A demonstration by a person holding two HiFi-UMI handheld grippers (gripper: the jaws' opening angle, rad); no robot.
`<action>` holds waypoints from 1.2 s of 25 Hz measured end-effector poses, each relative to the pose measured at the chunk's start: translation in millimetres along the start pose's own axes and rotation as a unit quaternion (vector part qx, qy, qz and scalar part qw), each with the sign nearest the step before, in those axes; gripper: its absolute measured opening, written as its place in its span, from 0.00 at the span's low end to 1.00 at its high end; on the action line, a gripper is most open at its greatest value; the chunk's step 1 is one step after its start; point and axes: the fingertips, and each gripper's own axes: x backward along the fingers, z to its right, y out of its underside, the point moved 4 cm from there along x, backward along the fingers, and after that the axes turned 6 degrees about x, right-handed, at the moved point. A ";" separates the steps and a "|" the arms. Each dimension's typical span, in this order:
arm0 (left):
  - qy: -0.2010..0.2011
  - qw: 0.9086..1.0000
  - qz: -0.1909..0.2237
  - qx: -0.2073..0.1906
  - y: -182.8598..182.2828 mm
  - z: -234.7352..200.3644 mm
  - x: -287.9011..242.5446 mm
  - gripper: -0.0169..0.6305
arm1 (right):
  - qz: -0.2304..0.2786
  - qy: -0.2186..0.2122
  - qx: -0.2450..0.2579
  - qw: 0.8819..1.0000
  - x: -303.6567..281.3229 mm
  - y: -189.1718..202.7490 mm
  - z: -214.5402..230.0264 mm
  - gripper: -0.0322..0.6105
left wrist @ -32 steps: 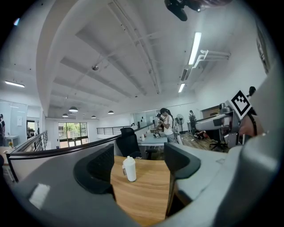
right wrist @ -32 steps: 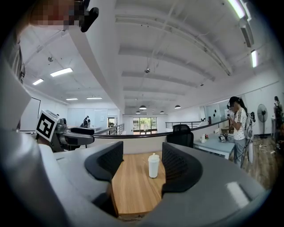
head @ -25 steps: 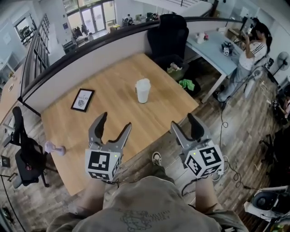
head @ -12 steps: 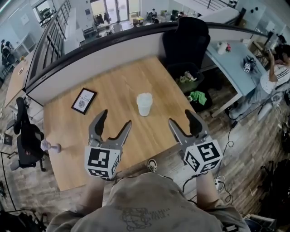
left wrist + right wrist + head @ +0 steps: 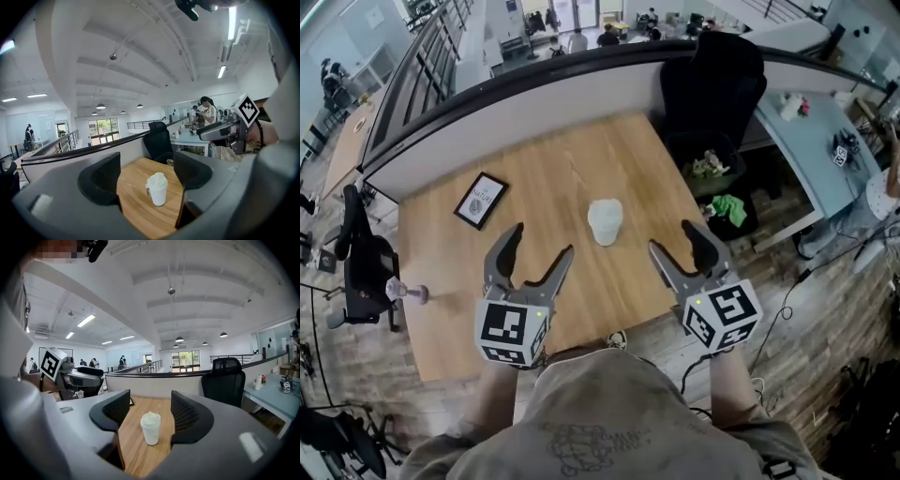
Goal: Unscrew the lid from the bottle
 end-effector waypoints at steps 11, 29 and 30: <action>0.020 0.999 -0.026 0.008 13.3 -18.5 -10.8 0.58 | -0.025 -0.006 -0.024 0.999 -28.3 12.6 -9.1 0.45; 0.172 0.981 -0.084 0.008 138.8 6.3 -116.9 0.69 | -0.158 -0.117 0.072 0.978 -103.8 55.3 -15.0 0.49; 0.183 0.980 -0.083 0.011 148.2 8.5 -123.8 0.72 | -0.168 -0.126 0.082 0.974 -108.1 58.4 -14.1 0.52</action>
